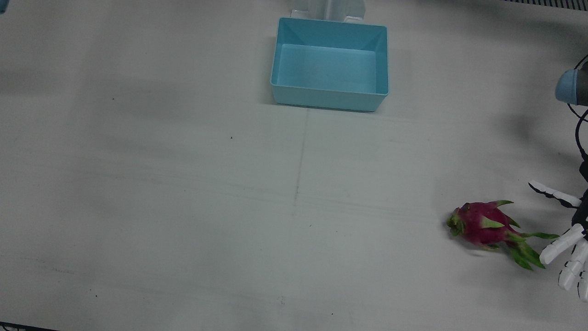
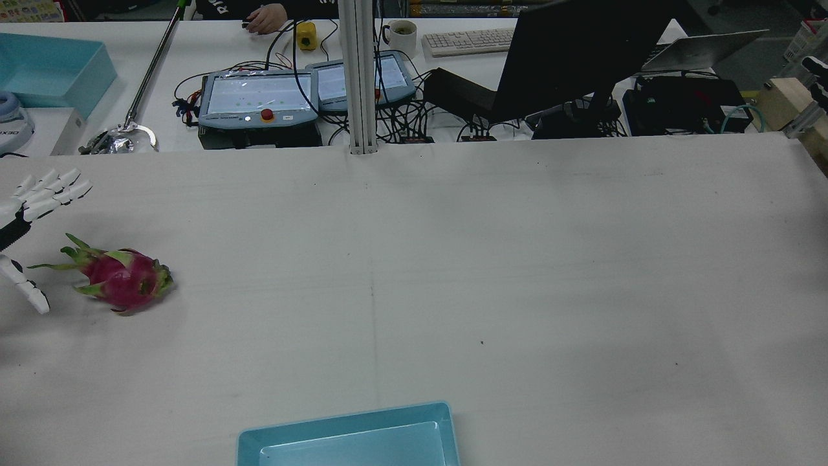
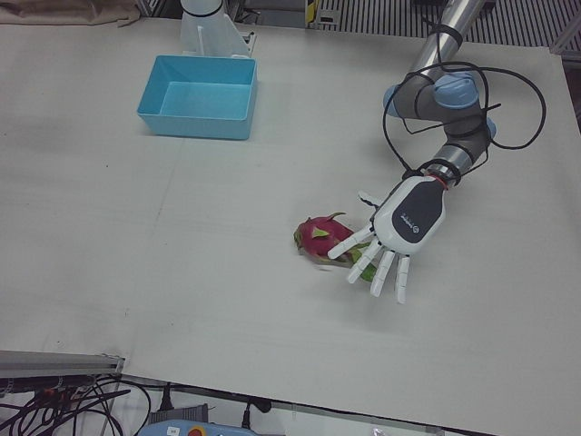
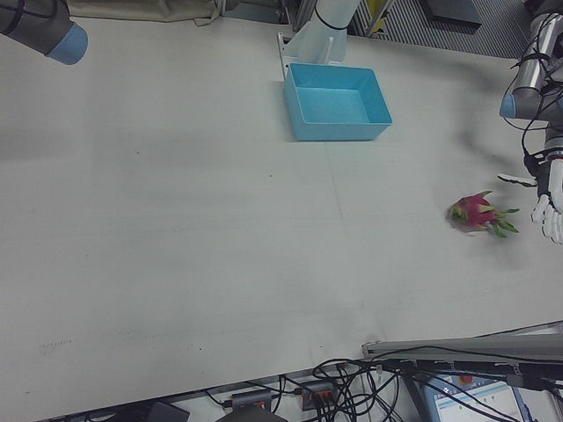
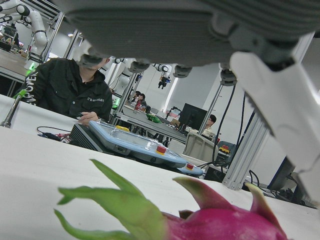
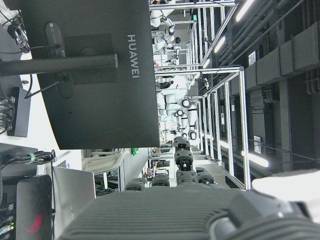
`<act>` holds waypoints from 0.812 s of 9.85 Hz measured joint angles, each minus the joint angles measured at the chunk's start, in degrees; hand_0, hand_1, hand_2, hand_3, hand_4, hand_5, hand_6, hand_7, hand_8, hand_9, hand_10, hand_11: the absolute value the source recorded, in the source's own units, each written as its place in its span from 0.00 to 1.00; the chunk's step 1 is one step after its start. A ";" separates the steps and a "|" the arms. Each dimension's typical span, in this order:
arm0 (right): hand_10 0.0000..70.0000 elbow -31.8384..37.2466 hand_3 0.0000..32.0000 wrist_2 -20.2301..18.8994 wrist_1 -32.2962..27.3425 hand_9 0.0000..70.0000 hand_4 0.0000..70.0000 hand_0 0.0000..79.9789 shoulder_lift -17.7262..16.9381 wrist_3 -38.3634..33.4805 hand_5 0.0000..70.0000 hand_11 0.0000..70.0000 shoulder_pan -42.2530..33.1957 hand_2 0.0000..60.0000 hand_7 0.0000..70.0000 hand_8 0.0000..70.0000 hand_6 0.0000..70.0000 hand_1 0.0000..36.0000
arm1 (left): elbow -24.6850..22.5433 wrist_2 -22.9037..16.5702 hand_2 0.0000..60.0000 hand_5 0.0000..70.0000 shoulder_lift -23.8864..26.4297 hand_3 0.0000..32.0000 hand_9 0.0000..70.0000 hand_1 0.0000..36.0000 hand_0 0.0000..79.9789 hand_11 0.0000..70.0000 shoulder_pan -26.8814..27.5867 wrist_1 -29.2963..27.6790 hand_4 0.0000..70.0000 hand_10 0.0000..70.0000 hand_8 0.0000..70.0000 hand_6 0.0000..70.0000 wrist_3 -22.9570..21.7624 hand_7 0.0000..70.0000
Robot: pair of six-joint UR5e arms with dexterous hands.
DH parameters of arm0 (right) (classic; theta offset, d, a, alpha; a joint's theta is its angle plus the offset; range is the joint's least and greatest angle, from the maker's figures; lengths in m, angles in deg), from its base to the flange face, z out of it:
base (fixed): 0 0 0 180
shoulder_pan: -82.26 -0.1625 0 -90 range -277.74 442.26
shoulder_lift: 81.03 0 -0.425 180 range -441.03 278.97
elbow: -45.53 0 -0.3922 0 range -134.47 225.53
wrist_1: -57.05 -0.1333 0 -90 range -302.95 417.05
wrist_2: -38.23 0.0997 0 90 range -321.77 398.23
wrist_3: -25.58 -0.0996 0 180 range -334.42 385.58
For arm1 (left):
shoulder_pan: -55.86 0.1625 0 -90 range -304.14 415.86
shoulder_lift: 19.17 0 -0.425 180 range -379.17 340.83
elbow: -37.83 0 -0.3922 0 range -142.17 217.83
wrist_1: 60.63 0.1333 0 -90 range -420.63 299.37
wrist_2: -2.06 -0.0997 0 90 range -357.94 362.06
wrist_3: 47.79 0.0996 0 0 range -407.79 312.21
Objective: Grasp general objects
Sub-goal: 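Move the left hand down over the pink dragon fruit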
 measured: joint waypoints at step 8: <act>0.00 0.02 0.00 0.00 0.00 0.00 0.00 0.00 0.00 0.00 0.00 0.00 0.02 0.00 0.00 0.00 0.00 0.00 | -2.37 5.96 0.01 0.01 6.22 1.00 0.00 0.46 0.61 0.00 10.18 12.91 0.00 0.00 0.00 0.00 7.83 0.12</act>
